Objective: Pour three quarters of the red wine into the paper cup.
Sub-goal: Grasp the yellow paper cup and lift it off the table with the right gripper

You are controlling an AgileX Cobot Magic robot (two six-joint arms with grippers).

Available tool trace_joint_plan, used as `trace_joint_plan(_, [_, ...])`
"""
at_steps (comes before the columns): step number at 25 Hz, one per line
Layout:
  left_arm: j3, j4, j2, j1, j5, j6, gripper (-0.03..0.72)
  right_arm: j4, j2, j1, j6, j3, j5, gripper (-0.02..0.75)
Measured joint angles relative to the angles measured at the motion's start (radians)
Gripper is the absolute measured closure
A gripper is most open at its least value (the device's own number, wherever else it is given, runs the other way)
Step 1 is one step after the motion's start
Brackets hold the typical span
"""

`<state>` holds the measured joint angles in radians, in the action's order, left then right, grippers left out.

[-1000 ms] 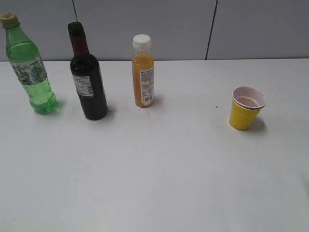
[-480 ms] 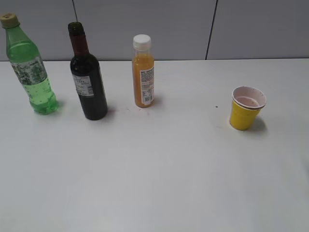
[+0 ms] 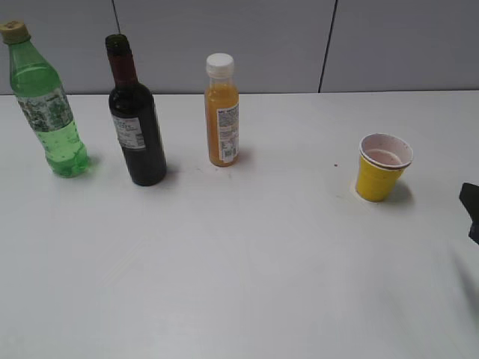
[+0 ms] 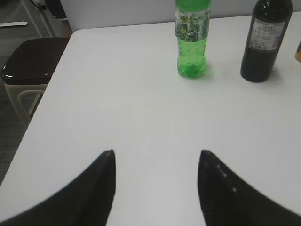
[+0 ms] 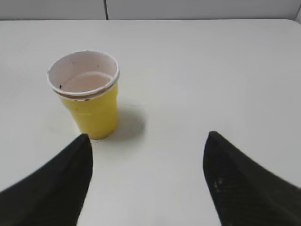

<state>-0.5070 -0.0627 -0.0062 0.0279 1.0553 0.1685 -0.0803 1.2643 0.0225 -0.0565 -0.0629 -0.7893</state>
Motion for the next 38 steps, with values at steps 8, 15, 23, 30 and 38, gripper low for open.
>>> trace_joint_plan(8, [0.0,0.0,0.0,0.0,0.0,0.0,0.263,-0.083,0.303,0.0,-0.064,-0.001,-0.399,0.197])
trace_joint_plan(15, [0.0,-0.001,0.0,0.0,0.0,0.0,0.263,-0.142,0.531,0.0,0.001,-0.003,-0.41,0.188])
trace_joint_plan(23, [0.0,0.0,0.0,0.0,0.0,0.0,0.263,-0.166,0.613,0.0,0.089,-0.062,-0.415,0.186])
trace_joint_plan(30, [0.0,0.0,0.0,0.0,0.001,0.0,0.263,-0.244,0.683,0.0,0.108,-0.162,-0.418,0.186])
trace_joint_plan(38, [0.0,0.0,0.0,0.0,0.001,0.0,0.263,-0.273,0.749,0.0,0.111,-0.263,-0.419,0.186])
